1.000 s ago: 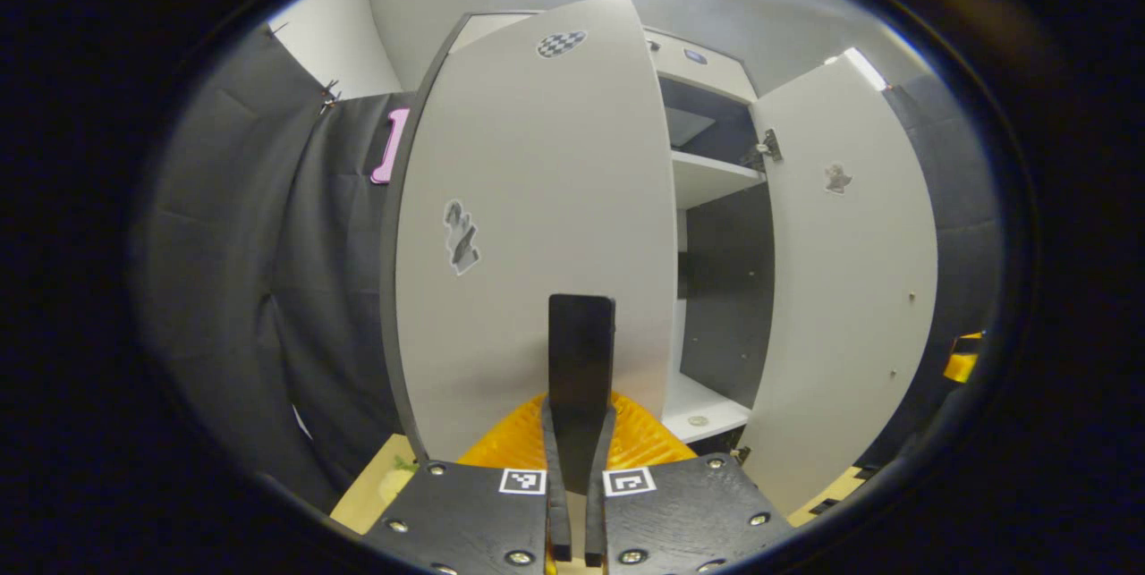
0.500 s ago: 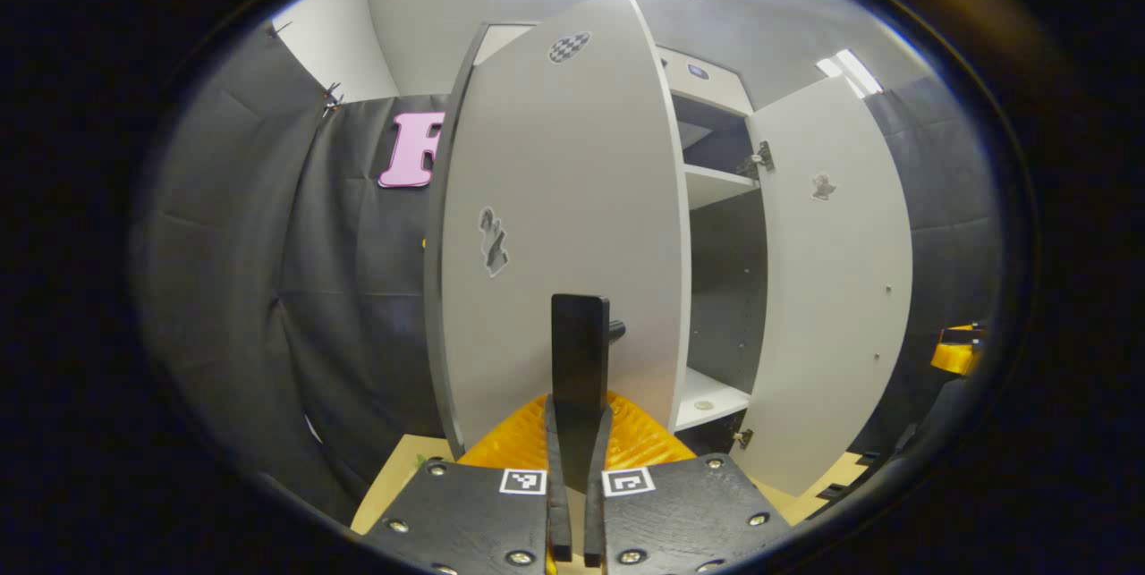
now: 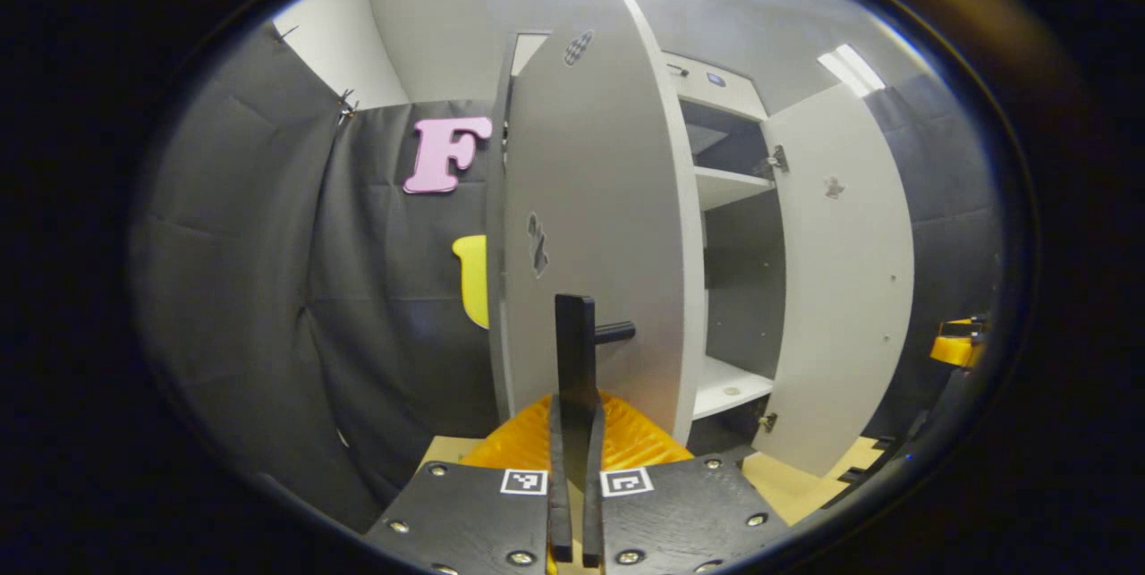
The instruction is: Open the right door of the double-door shoe cabinet with the right hand, and open the left door with the left hand.
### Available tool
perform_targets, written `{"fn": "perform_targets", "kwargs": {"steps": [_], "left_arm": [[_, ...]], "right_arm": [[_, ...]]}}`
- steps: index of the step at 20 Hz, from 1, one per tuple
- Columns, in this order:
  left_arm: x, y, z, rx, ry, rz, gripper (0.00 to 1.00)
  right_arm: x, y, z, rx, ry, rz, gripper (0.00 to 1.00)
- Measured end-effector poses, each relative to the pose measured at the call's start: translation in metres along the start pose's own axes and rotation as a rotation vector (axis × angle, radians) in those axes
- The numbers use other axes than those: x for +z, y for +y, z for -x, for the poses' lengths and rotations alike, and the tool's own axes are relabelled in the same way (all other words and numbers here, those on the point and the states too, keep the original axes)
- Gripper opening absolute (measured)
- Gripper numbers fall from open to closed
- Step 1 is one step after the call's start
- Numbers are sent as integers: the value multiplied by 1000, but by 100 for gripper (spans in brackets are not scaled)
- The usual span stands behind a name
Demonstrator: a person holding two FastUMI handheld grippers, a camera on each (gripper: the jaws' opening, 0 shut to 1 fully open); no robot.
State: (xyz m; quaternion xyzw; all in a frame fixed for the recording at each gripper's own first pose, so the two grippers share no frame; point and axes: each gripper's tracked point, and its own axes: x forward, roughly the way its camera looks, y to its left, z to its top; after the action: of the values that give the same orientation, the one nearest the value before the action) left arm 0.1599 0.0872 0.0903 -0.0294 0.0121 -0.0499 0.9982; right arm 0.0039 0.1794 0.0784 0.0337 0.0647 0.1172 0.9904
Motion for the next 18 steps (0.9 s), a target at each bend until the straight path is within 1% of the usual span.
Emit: {"fn": "perform_targets", "kwargs": {"steps": [1, 2, 3, 4, 5, 6, 7, 8, 10, 14, 18], "left_arm": [[-1, 6, 1, 24, 1, -11, 7], [-5, 14, 0, 48, 12, -25, 7], [-8, 22, 4, 77, 27, -43, 5], [-11, 35, 9, 121, 38, -70, 4], [-8, 53, 14, 173, 25, -103, 4], [-9, 53, 14, 146, 31, -66, 3], [-9, 43, 16, 109, 29, 8, 2], [-11, 34, 16, 94, 21, 45, 3], [-15, 39, 21, 103, 16, 24, 2], [-9, 33, 23, 114, 8, -4, 2], [-1, 31, 44, 133, -45, 8, 2]], "right_arm": [[-2, 1, 2, -3, 2, -4, 97], [-4, 2, 3, -6, 5, -8, 97], [-5, 4, 4, -6, 9, -11, 97], [-7, 6, 4, -5, 14, -12, 97], [-8, 8, 3, -5, 19, -12, 97], [-9, 10, 4, -4, 23, -13, 93], [-9, 12, 3, 0, 26, -14, 93], [-8, 14, 2, 4, 25, -15, 97], [-6, 22, 2, 8, 20, -17, 97], [-3, 34, 5, 16, 6, -6, 97], [-3, 43, 8, 14, -8, 6, 97]]}}
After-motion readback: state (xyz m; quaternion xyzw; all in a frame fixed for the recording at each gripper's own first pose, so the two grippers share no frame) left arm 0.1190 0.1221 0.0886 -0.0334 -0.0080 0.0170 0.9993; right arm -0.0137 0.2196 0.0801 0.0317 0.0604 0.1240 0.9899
